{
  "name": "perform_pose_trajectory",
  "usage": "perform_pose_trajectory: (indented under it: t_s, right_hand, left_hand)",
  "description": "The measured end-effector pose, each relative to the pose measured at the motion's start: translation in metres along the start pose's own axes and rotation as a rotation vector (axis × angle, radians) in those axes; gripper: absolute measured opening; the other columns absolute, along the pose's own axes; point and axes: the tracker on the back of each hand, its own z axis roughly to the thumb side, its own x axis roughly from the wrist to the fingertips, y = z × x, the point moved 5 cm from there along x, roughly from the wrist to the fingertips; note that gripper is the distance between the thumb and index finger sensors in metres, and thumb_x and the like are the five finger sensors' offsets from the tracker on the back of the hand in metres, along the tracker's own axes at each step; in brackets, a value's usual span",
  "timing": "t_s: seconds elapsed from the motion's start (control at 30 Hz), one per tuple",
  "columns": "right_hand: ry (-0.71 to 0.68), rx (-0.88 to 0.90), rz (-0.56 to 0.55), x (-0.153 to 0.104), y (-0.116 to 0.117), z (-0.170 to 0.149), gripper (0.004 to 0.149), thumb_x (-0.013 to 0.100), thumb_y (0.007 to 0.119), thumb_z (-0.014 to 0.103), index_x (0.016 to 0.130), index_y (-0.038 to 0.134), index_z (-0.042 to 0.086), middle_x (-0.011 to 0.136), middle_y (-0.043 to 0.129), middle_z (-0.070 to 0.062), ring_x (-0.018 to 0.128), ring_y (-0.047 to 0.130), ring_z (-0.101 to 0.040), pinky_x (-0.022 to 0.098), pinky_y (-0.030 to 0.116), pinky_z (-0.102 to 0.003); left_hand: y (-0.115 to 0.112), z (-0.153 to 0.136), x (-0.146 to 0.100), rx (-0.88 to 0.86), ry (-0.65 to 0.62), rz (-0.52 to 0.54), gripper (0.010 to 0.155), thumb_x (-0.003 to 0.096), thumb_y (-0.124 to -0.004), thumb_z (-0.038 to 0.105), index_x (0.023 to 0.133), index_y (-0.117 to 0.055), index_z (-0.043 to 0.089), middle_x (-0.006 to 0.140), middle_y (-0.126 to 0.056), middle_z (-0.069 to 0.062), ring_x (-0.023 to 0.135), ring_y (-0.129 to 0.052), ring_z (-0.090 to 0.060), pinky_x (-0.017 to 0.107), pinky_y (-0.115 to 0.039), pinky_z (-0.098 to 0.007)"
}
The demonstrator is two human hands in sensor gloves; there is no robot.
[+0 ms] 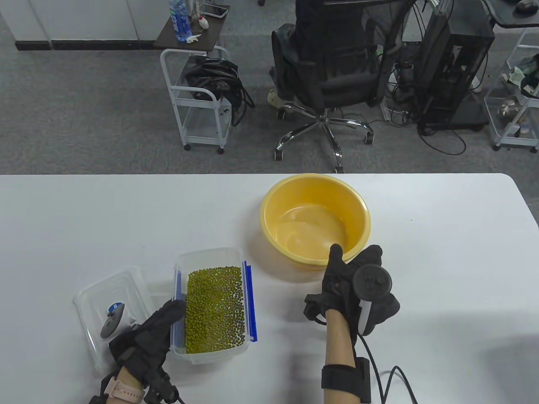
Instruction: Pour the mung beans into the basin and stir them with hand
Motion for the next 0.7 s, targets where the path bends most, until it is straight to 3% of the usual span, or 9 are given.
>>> perform_pose_trajectory:
  t_s: [0.03,0.07,0.13,0.2,0.33,0.43,0.6,0.7]
  right_hand:
    - [0.090,-0.017,0.028,0.008,0.012,-0.007,0.088,0.039,0.069,0.060,0.086,0.007,0.017,0.094,0.016,-0.020,0.085,0.041,-0.043,0.063,0.055,-0.045]
    - [0.136,-0.049,0.026,0.013,0.021,-0.013,0.088,0.040,0.069,0.057,0.085,0.006,0.015,0.092,0.017,-0.022,0.084,0.044,-0.043,0.062,0.059,-0.043]
    - [0.198,-0.039,0.092,0.023,0.042,-0.028,0.084,0.041,0.065,0.055,0.083,0.008,0.011,0.090,0.027,-0.025,0.080,0.056,-0.042,0.059,0.069,-0.038]
    - [0.217,0.141,0.179,0.024,0.055,-0.036,0.077,0.045,0.059,0.052,0.083,0.007,0.010,0.088,0.044,-0.025,0.075,0.071,-0.040,0.053,0.080,-0.035]
    - [0.304,0.451,0.217,0.020,0.048,-0.045,0.069,0.045,0.065,0.032,0.083,0.012,0.008,0.085,0.045,-0.030,0.070,0.067,-0.051,0.047,0.079,-0.042]
    - [0.290,0.432,0.240,0.011,0.034,-0.047,0.068,0.042,0.069,0.028,0.082,0.019,0.005,0.081,0.048,-0.034,0.065,0.066,-0.055,0.041,0.078,-0.048]
    - [0.199,0.350,0.466,-0.028,0.021,-0.047,0.068,0.043,0.068,0.029,0.083,0.018,0.005,0.082,0.047,-0.033,0.066,0.066,-0.054,0.042,0.078,-0.047]
    - [0.174,0.325,0.588,-0.055,0.029,-0.053,0.068,0.043,0.067,0.029,0.083,0.018,0.005,0.082,0.047,-0.033,0.067,0.065,-0.054,0.043,0.078,-0.047]
  left_hand:
    - [0.001,-0.002,0.000,0.002,0.009,0.003,0.098,0.0555,-0.072,0.053,0.106,-0.013,-0.007,0.103,-0.039,-0.039,0.083,-0.067,-0.056,0.052,-0.073,-0.061]
    - [0.002,-0.002,-0.001,0.003,0.014,0.008,0.099,0.0557,-0.072,0.053,0.106,-0.013,-0.008,0.103,-0.039,-0.040,0.083,-0.066,-0.056,0.052,-0.072,-0.061]
    - [0.005,-0.004,-0.001,0.007,0.031,0.023,0.099,0.0554,-0.073,0.052,0.106,-0.013,-0.008,0.103,-0.039,-0.040,0.083,-0.066,-0.057,0.052,-0.072,-0.062]
    - [0.007,-0.004,0.000,0.004,0.042,0.017,0.099,0.0557,-0.073,0.052,0.106,-0.012,-0.008,0.103,-0.038,-0.040,0.083,-0.065,-0.057,0.052,-0.072,-0.062]
    - [0.009,-0.001,-0.001,-0.008,0.028,0.015,0.099,0.0560,-0.072,0.052,0.105,-0.011,-0.008,0.103,-0.037,-0.040,0.083,-0.065,-0.057,0.053,-0.071,-0.062]
    - [0.008,0.004,-0.004,-0.043,-0.002,0.018,0.099,0.0560,-0.072,0.052,0.105,-0.012,-0.008,0.103,-0.037,-0.040,0.083,-0.065,-0.057,0.052,-0.071,-0.062]
    - [0.008,0.022,-0.011,-0.081,-0.083,0.011,0.099,0.0563,-0.072,0.053,0.106,-0.011,-0.008,0.103,-0.037,-0.040,0.083,-0.065,-0.056,0.053,-0.072,-0.061]
    - [0.011,0.028,-0.014,-0.084,-0.106,0.022,0.099,0.0564,-0.071,0.053,0.106,-0.011,-0.007,0.103,-0.037,-0.039,0.084,-0.065,-0.056,0.053,-0.072,-0.061]
